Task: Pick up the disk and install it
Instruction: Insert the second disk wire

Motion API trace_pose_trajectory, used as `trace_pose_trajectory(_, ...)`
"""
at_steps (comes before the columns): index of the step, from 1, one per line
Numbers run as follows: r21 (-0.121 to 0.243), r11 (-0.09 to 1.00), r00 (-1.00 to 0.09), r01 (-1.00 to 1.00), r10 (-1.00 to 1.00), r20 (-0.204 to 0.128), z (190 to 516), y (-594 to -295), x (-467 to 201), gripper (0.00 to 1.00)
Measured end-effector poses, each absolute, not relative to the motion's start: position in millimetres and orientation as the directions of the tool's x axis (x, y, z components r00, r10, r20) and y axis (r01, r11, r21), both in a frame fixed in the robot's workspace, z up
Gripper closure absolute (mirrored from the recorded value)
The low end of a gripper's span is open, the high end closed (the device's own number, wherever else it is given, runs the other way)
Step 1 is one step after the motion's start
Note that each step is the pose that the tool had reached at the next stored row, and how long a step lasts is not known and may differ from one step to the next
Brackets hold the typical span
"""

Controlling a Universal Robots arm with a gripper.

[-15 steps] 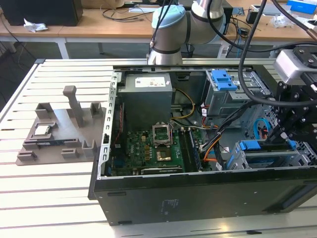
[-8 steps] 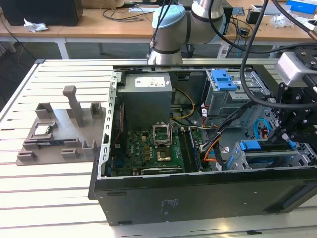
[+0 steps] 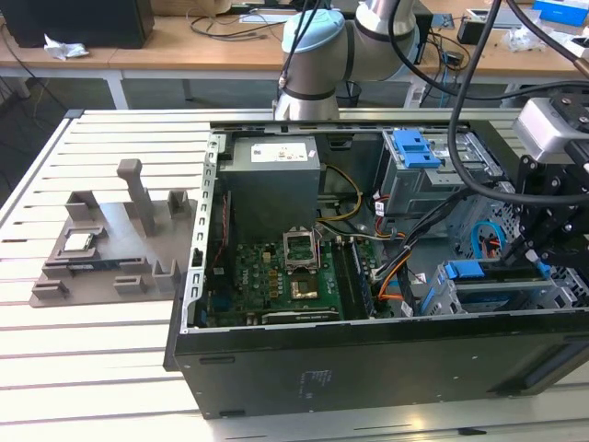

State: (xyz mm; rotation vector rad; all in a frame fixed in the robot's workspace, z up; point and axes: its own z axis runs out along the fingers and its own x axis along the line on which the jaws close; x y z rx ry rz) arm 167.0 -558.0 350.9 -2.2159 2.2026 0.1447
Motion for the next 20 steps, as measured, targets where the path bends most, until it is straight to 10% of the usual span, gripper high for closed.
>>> trace_pose_trajectory(20,0.055,-0.008,0.004,-0.998,-0.997,-0.075,346.2,-549.2,166.9,0.84)
